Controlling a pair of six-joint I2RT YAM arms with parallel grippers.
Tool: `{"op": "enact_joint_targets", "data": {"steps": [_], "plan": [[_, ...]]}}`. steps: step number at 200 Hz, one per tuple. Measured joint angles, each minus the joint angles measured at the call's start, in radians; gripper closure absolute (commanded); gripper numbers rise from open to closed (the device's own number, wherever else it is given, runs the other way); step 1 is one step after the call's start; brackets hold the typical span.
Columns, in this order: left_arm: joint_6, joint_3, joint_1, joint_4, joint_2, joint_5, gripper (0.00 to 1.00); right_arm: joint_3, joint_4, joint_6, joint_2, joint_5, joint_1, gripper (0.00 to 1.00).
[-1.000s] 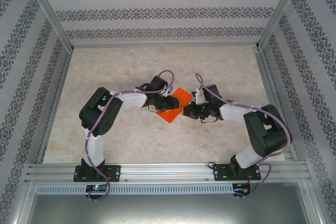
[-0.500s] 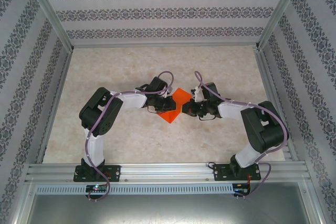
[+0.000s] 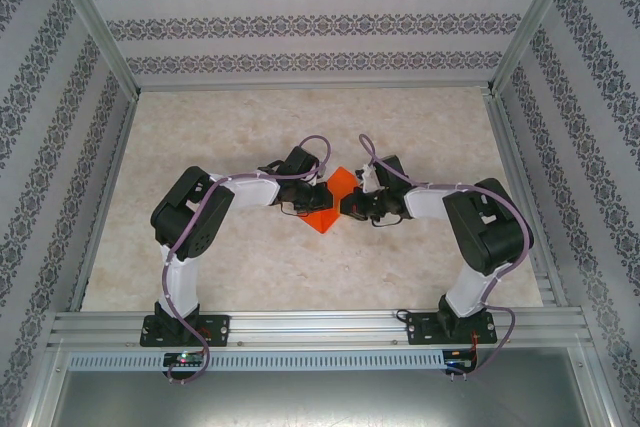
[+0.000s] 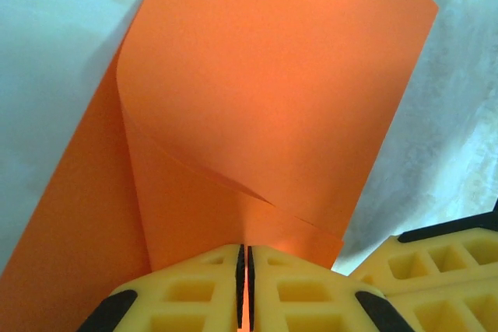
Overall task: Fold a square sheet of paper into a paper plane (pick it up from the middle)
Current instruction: Fold the triangle a second time at the center of the table.
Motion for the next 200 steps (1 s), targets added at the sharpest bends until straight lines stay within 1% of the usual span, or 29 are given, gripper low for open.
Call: {"op": "enact_joint_targets", "data": {"steps": [81, 151, 200], "plan": [[-0.001, 0.000, 0.000, 0.000, 0.000, -0.014, 0.86, 0.076, -0.065, -0.066, 0.070, 0.047, 0.000, 1.00], [-0.004, 0.000, 0.000, 0.003, -0.007, -0.015, 0.81, 0.130, -0.135, -0.140, 0.098, 0.077, 0.002, 1.00], [-0.004, -0.050, 0.000, 0.005, -0.069, 0.016, 0.82, 0.139, -0.148, -0.166, 0.101, 0.082, 0.006, 1.00]]}}
